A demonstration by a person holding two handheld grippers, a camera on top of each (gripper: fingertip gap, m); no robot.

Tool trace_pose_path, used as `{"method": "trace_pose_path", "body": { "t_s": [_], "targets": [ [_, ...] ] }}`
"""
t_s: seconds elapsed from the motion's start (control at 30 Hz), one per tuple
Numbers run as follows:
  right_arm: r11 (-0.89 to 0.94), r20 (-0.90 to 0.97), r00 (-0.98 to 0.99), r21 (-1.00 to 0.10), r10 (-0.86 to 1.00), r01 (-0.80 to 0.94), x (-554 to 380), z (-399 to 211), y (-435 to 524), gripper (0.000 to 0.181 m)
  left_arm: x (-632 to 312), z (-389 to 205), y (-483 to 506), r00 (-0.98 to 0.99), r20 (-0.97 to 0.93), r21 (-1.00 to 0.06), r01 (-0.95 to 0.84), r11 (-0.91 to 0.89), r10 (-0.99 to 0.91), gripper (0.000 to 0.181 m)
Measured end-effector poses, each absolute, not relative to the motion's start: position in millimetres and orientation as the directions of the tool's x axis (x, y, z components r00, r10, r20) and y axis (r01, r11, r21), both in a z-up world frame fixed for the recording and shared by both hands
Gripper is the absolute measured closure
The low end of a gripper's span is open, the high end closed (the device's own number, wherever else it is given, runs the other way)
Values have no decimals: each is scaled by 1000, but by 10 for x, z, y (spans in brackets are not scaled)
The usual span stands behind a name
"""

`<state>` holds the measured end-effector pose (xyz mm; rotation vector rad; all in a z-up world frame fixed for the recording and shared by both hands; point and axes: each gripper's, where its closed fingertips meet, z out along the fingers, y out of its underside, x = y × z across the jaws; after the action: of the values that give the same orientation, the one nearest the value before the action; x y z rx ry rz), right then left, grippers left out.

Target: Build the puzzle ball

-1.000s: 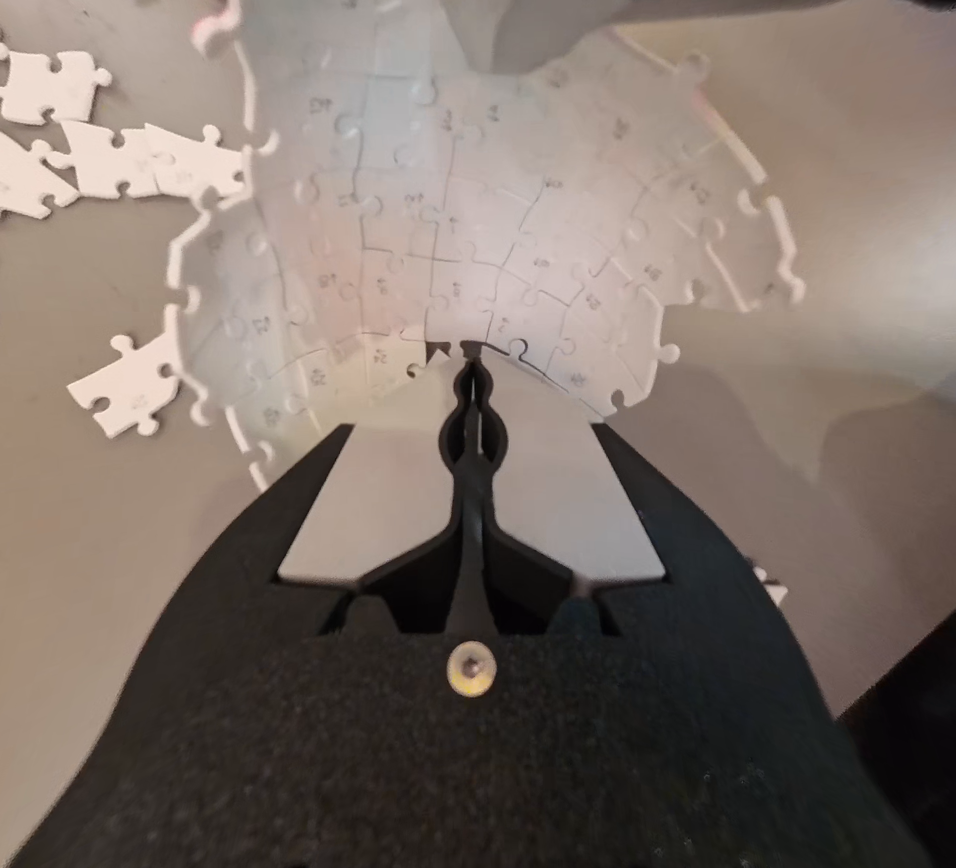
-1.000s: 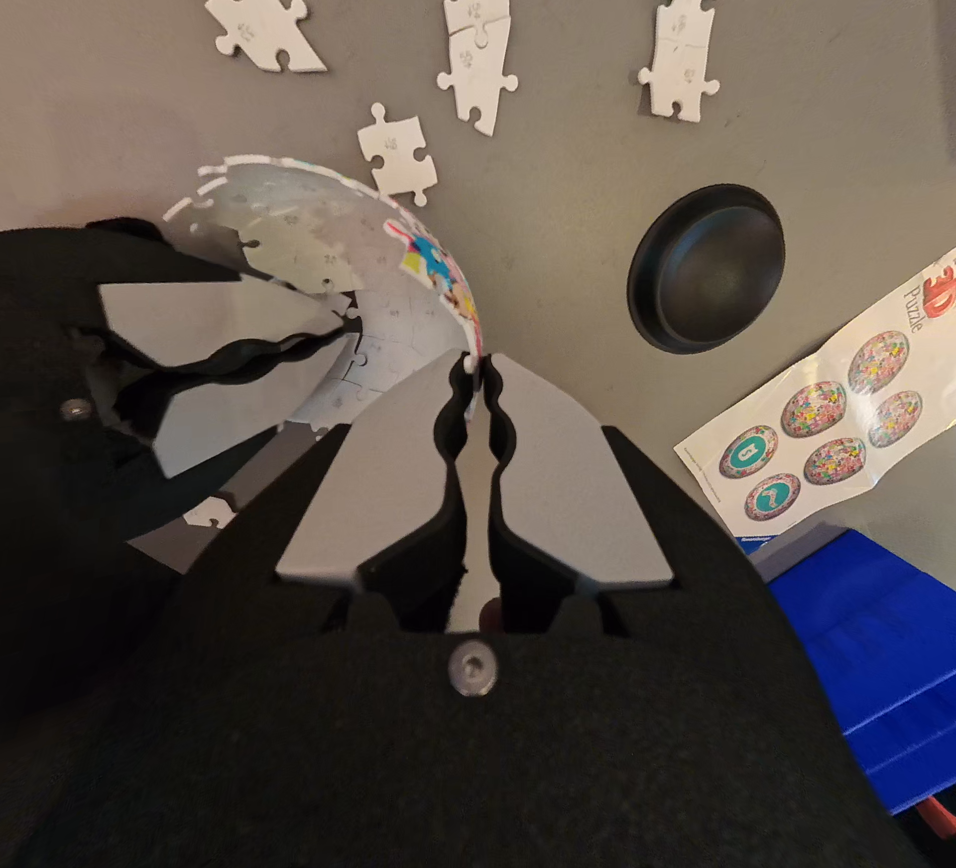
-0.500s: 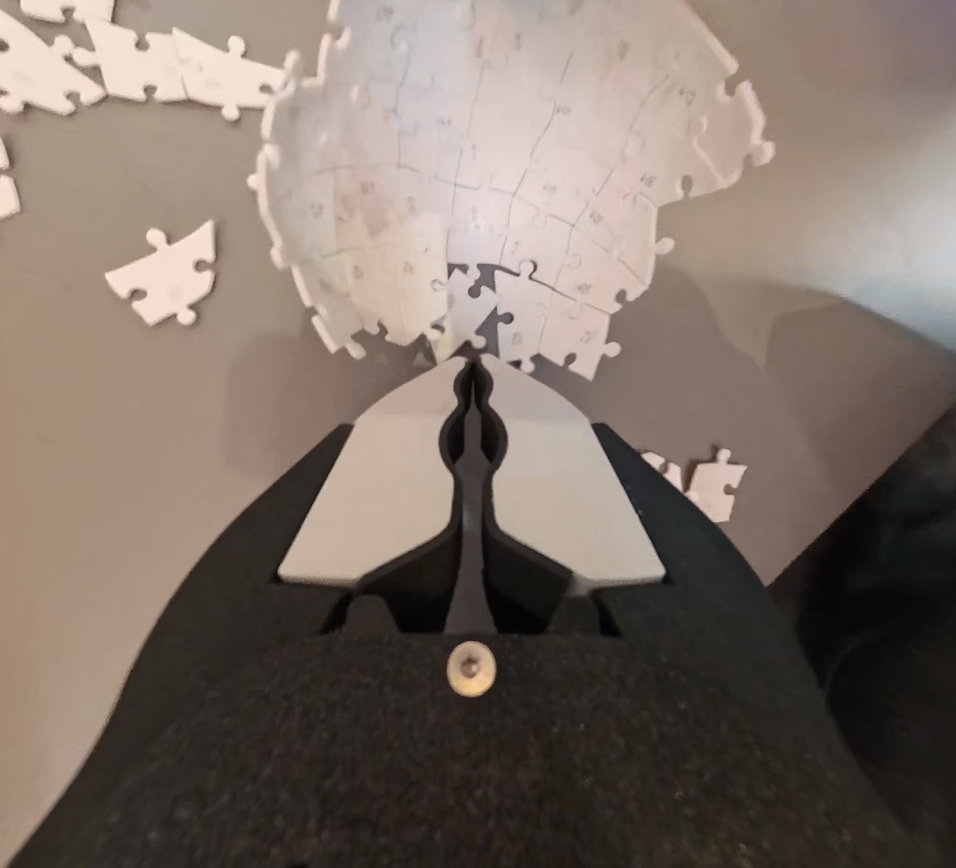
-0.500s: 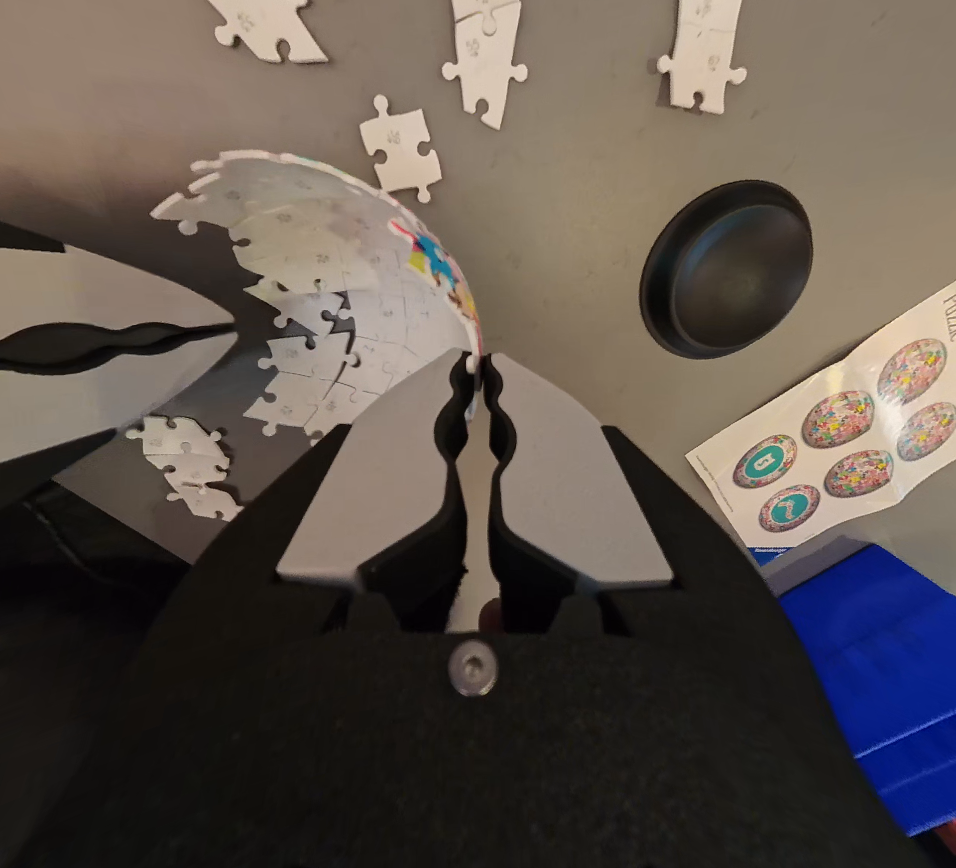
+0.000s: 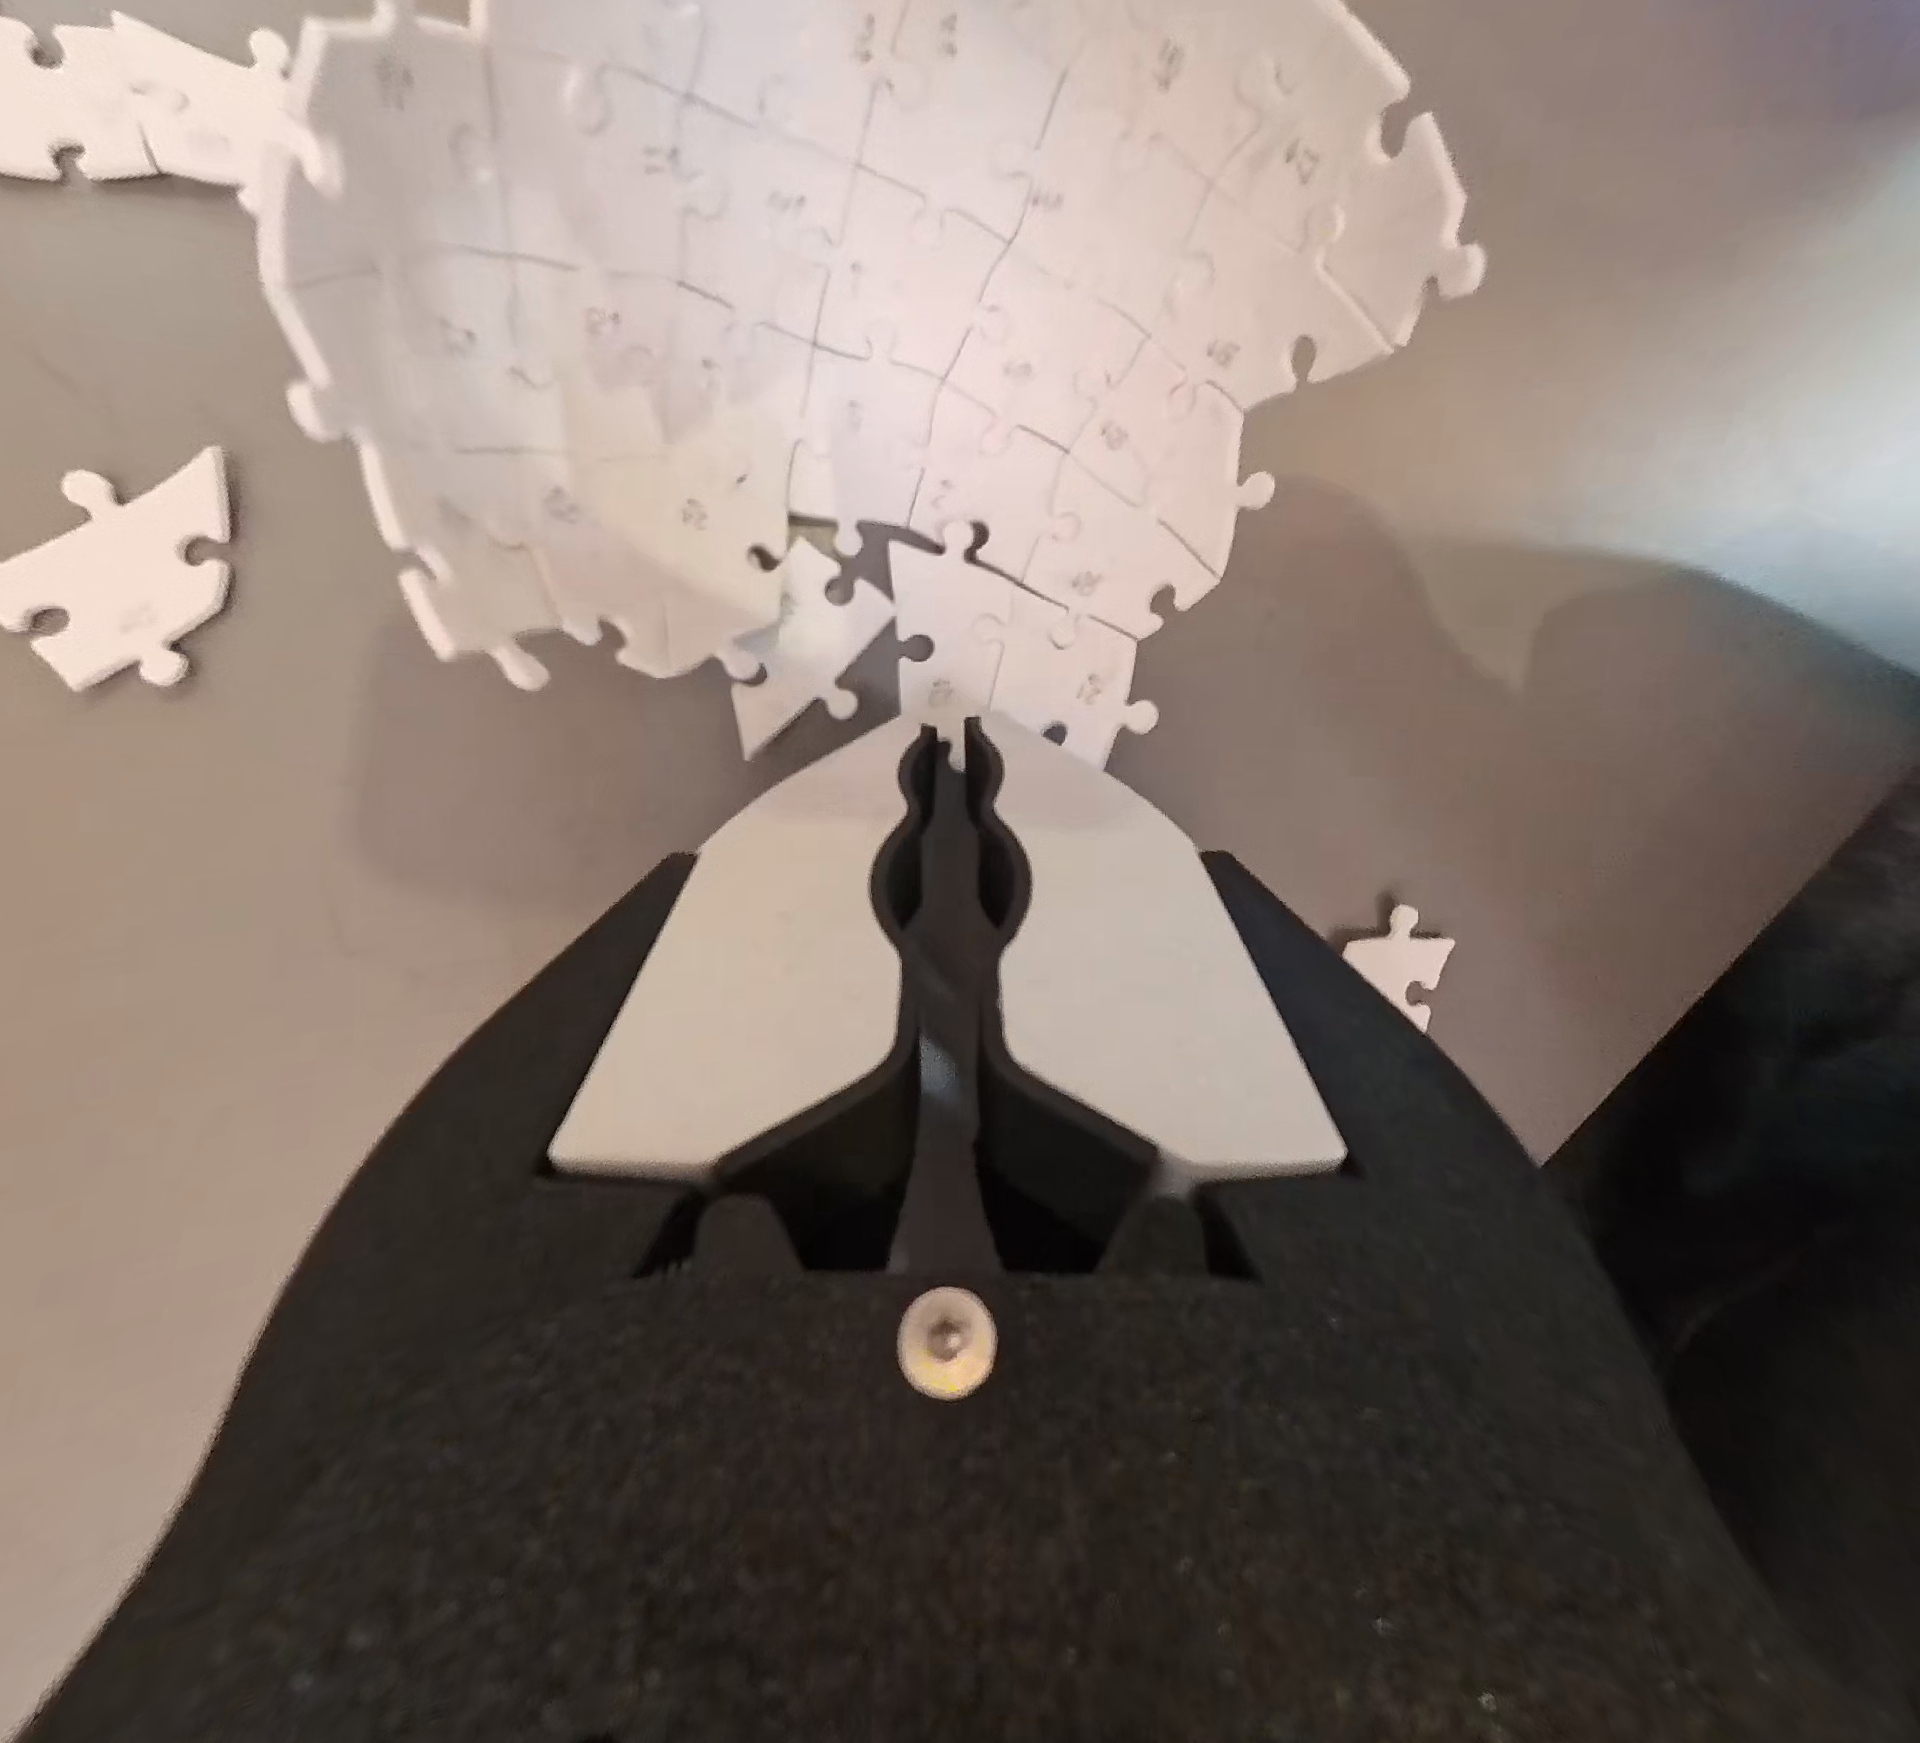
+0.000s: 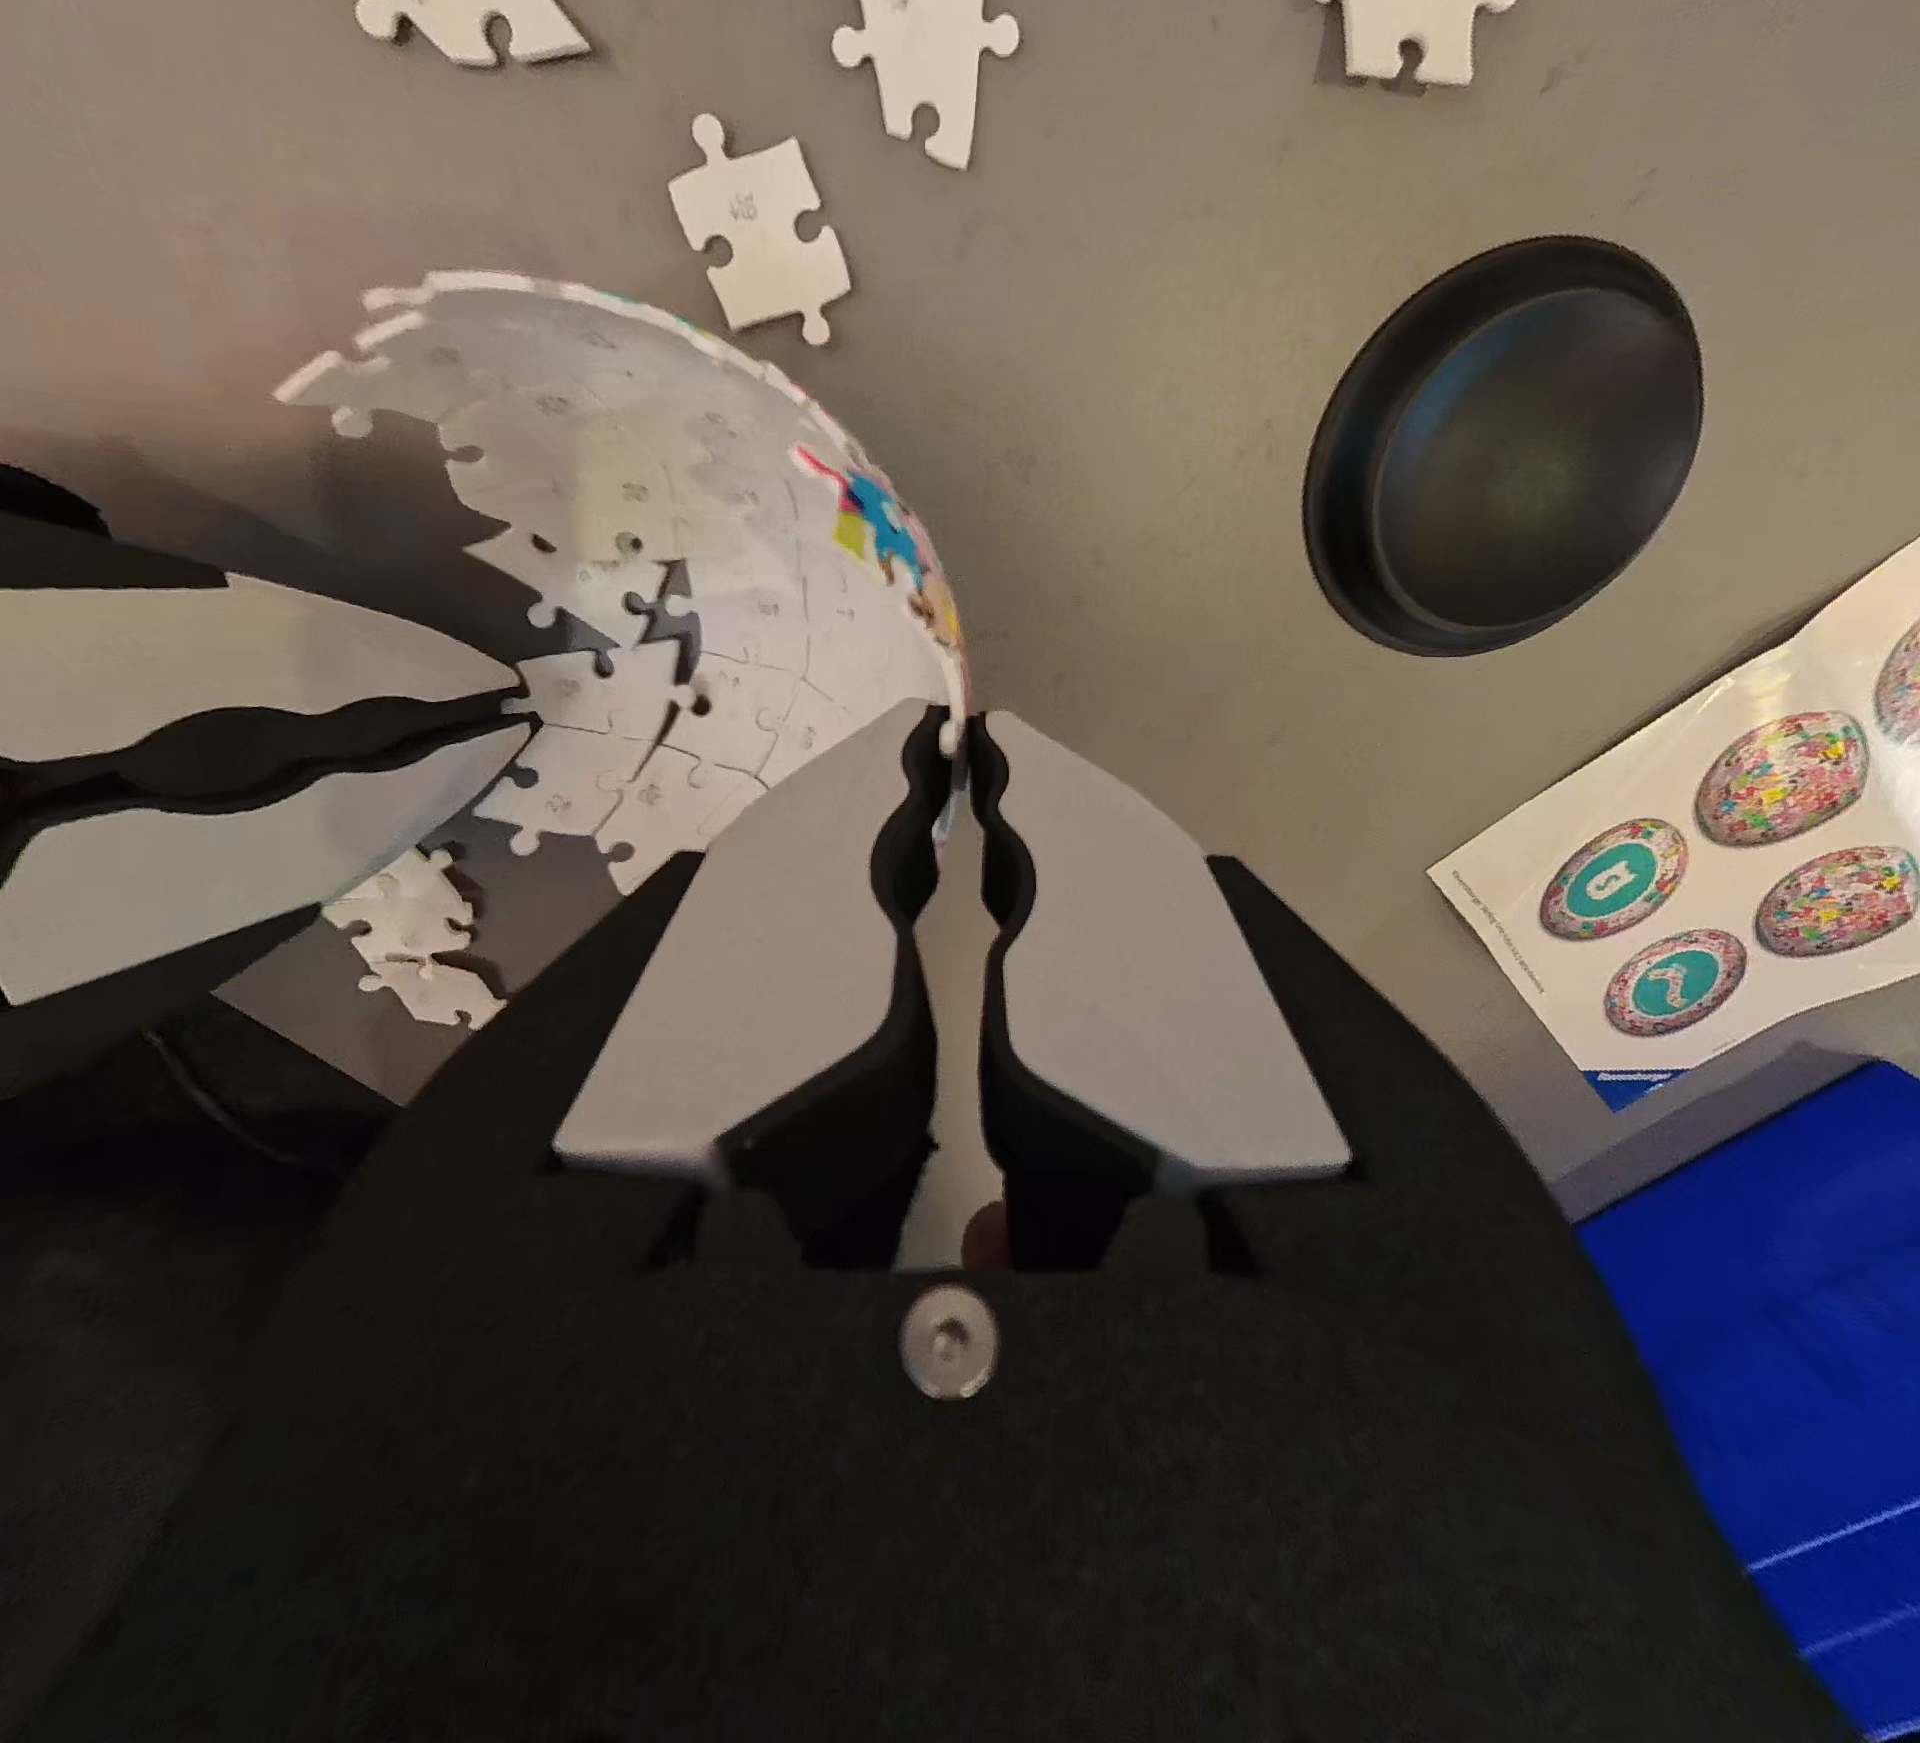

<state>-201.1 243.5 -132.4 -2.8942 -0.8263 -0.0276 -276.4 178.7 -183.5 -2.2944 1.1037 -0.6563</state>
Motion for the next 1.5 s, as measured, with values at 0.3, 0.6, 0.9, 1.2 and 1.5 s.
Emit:
{"method": "trace_pose_path", "body": {
  "t_s": [0.3,0.6,0.9,1.2,1.5],
  "targets": [
    [-780,103,808,-214,580,587,-2021,-1307,2425,178,-2843,-1709,1812,532,172,-674,-550,-493,-829,179],
    [-739,114,792,-299,600,603,-2004,-1298,2368,178,-2585,-1761,1781,471,85,-636,-653,-411,-878,181],
    [-686,104,824,-501,557,527,-1911,-1325,2231,178,-2565,-1912,1731,515,64,-547,-698,-462,-855,181],
    [-560,155,776,-608,611,562,-1897,-1281,2154,178,-2529,-1938,1709,482,-36,-493,-771,-404,-876,181],
    [-565,166,760,-573,629,593,-1912,-1253,2186,178,-2499,-1907,1734,456,-100,-463,-808,-364,-885,181]
  ]
}}
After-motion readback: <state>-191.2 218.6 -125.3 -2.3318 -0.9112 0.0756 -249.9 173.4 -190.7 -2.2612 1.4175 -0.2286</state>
